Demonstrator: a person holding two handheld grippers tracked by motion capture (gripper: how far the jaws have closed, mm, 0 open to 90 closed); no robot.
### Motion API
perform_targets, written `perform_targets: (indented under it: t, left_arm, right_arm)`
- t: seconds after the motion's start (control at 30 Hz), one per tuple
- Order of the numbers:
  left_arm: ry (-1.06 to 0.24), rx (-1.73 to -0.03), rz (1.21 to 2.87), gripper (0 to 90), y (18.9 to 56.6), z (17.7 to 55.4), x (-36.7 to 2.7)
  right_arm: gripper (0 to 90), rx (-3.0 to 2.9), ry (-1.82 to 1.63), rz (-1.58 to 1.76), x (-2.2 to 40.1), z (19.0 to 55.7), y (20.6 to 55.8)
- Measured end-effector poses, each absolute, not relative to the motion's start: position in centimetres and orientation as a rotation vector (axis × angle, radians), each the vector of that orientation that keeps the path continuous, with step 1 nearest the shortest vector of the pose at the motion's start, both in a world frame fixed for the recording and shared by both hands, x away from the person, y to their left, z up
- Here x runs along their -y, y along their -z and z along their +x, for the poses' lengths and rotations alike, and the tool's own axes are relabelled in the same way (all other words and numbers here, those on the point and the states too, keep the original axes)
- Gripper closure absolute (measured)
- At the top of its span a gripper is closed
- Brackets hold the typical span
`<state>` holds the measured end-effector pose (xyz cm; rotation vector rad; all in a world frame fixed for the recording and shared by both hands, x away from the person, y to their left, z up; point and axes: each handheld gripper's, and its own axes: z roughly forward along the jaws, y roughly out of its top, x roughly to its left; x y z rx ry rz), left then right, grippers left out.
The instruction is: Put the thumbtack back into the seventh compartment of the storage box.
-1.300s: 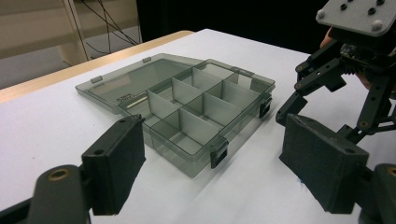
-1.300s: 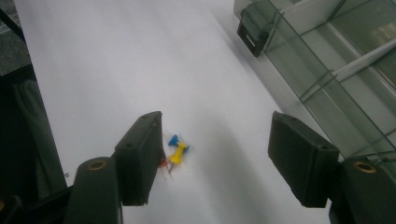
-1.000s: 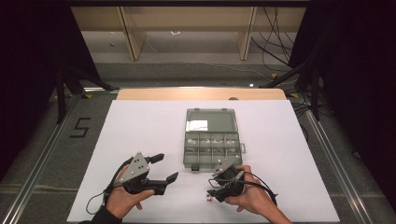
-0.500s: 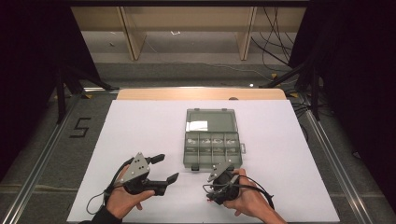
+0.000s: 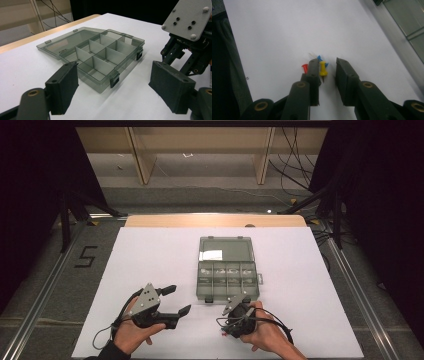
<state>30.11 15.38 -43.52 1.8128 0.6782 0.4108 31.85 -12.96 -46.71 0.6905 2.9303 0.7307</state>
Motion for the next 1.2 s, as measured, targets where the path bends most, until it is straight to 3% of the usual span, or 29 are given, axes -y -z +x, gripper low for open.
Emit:
perform_targets:
  t: [0.23, 1.2]
  left_arm:
    - [-0.406, -0.679, 1.817, 22.0, 43.6, 30.1, -15.3]
    - [-0.402, -0.682, 1.816, 22.4, 43.6, 30.1, -15.3]
  right_arm:
    - [81.5, -2.933, -0.725, 0.692, 13.1, 32.1, 46.7]
    - [82.3, -2.889, -0.771, 0.654, 13.7, 32.4, 44.3]
